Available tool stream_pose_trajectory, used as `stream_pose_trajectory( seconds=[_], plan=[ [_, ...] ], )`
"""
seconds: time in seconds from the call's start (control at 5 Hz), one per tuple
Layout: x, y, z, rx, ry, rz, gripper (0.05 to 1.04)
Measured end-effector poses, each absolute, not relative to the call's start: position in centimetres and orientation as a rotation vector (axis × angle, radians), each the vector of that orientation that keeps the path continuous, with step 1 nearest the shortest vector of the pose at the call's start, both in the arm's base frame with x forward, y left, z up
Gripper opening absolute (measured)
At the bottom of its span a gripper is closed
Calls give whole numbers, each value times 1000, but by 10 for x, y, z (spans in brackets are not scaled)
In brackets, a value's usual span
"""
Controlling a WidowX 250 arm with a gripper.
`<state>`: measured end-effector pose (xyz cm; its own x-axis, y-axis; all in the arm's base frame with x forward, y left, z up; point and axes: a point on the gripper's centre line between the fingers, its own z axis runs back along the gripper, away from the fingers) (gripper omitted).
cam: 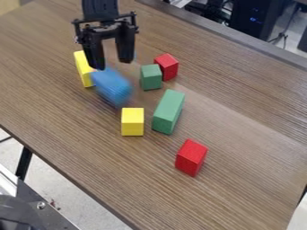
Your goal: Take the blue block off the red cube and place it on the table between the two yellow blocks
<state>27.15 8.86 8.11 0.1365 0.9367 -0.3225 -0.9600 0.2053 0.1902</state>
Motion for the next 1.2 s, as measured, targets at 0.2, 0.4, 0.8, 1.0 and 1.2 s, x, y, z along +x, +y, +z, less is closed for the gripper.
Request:
stream_pose_trajectory(
  seconds=[0.2, 0.4, 0.8, 1.0, 1.2],
  plan=[
    [272, 86, 81, -62, 416, 1373, 997],
    [274, 86, 83, -62, 406, 1372, 997],
    [295, 78, 107, 71, 308, 1160, 997],
    [311, 66, 117, 207, 229, 908, 997],
    [314, 57, 108, 197, 215, 644, 997]
  ],
)
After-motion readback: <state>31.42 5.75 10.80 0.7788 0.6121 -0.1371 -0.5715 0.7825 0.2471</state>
